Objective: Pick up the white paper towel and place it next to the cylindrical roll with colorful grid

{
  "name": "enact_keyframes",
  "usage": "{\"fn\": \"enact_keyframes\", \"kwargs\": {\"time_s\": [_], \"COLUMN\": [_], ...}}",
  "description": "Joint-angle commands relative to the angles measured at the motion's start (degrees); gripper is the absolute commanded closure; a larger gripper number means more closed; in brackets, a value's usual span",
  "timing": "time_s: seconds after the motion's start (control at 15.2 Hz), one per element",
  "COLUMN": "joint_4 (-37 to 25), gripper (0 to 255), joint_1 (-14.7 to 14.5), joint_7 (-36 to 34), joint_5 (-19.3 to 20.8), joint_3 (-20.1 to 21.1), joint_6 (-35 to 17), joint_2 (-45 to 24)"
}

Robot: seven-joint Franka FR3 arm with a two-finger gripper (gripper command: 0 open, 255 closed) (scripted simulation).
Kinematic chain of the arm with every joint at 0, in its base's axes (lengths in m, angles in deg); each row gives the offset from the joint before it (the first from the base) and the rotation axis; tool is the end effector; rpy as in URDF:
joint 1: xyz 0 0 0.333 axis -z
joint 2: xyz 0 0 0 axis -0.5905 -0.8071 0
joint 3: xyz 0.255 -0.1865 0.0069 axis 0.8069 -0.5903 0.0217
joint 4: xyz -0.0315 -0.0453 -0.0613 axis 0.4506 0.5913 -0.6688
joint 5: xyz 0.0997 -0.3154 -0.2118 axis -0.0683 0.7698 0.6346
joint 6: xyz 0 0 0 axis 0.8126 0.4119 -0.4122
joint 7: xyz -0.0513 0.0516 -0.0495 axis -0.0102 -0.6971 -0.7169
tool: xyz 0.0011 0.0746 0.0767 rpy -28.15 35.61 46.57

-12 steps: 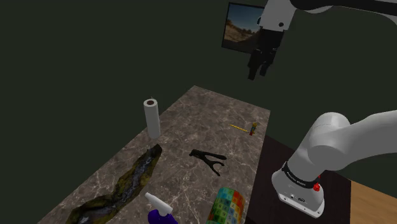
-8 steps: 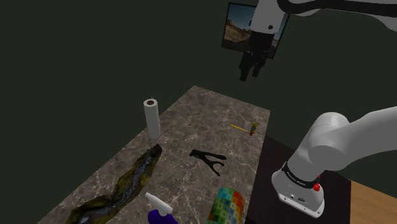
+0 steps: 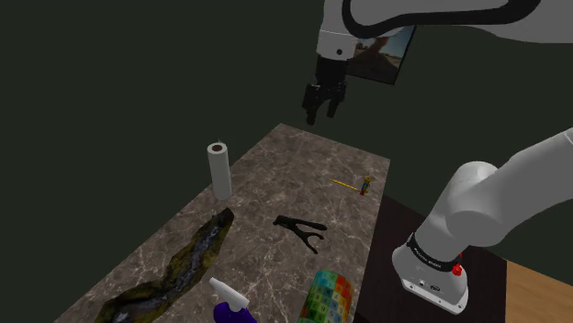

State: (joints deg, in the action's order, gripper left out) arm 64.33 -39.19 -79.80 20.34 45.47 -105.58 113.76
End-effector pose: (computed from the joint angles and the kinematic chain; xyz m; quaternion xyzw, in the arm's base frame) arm 0.4142 0.0628 0.5619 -0.9976 0.0450 0.0226 0.0478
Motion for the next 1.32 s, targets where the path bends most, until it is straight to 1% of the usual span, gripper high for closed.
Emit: {"fn": "enact_keyframes", "kwargs": {"time_s": [0.0,0.33,0.66,0.99,1.25], "joint_4": [-1.82,-8.28,-16.67,-27.29,-37.91], "gripper": [0,0,0,0,0], "joint_1": [-0.44,-1.44,-2.68,-4.46,-6.42], "joint_7": [-1.26,-4.44,-7.82,-11.18,-13.57], "joint_5": [-0.15,0.43,2.13,4.66,6.94], "joint_3": [1.18,3.75,5.75,7.01,7.43], "joint_6": [-2.04,-5.97,-8.36,-8.92,-7.82], "joint_2": [-3.66,-13.72,-24.29,-35.46,-45.06]}}
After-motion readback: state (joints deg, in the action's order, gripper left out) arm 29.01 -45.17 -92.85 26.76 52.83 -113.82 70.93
